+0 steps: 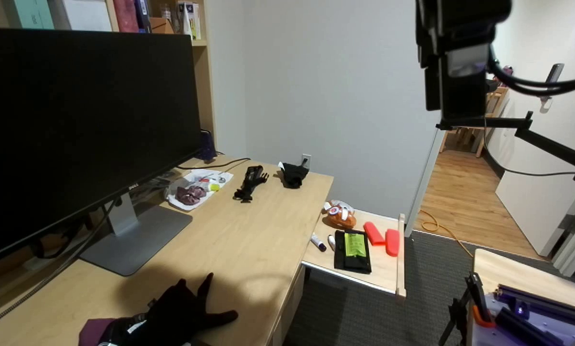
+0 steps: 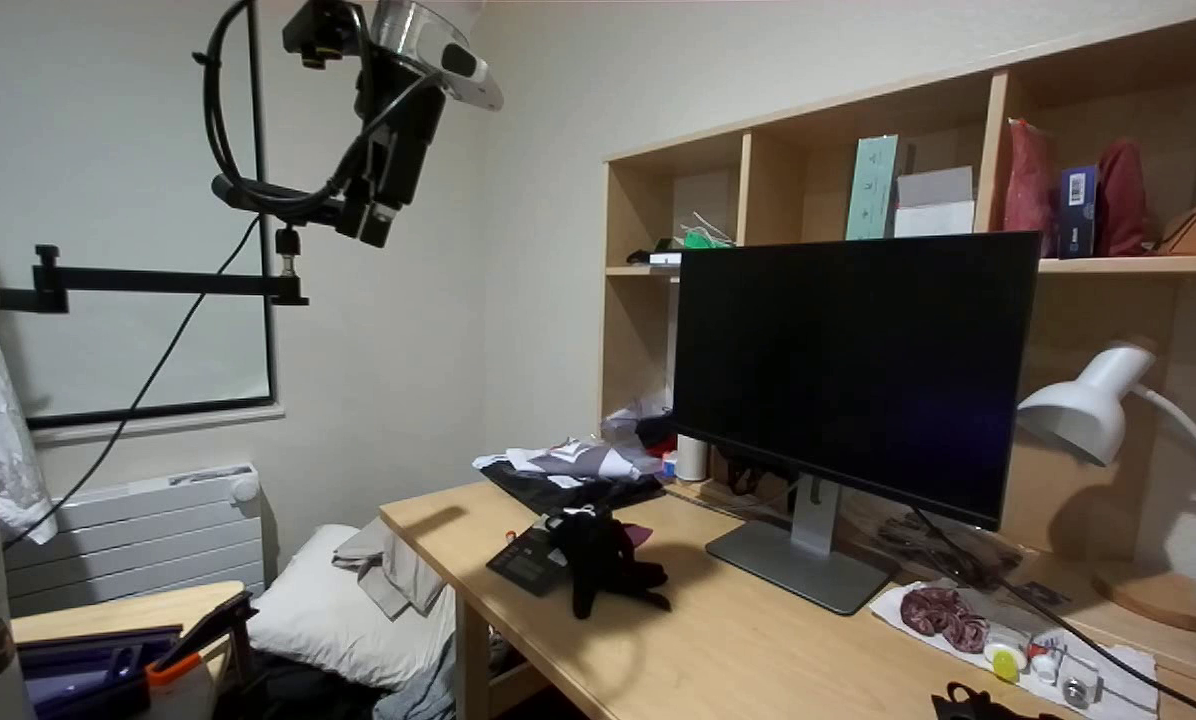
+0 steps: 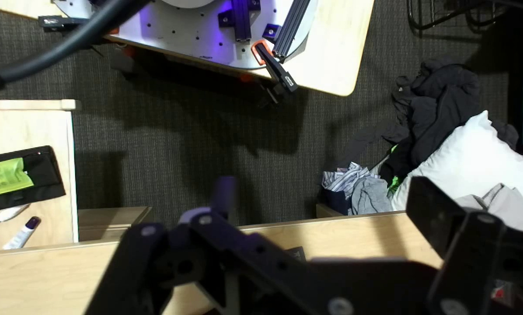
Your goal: Move the black glove on the right to the left side of the desk
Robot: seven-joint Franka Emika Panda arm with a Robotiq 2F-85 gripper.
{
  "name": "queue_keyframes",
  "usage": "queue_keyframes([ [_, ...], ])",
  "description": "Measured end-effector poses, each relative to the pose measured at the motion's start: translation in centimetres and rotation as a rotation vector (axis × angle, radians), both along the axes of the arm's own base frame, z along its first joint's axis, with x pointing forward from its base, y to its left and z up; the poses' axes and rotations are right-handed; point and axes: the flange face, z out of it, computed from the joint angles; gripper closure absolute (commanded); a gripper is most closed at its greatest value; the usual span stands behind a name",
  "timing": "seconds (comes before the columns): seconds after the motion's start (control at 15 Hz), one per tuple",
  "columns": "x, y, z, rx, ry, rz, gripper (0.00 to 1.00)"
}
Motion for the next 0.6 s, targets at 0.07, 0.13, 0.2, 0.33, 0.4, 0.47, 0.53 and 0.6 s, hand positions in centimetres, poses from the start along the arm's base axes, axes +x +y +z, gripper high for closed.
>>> queue_keyframes([
  [0.07, 0.0, 0.0, 0.0, 0.0, 0.0, 0.0, 0.0],
  [0.13, 0.0, 0.0, 0.0, 0.0, 0.0, 0.0, 0.0],
  [0.2, 0.0, 0.0, 0.0, 0.0, 0.0, 0.0, 0.0],
  [0.33, 0.0, 0.0, 0.0, 0.0, 0.0, 0.0, 0.0],
  [0.4, 0.0, 0.0, 0.0, 0.0, 0.0, 0.0, 0.0],
  [0.47, 0.0, 0.0, 0.0, 0.0, 0.0, 0.0, 0.0],
  [0.53, 0.0, 0.0, 0.0, 0.0, 0.0, 0.0, 0.0],
  [0.6, 1.2, -0.7, -0.2, -0.01, -0.05, -0.036, 0.0],
])
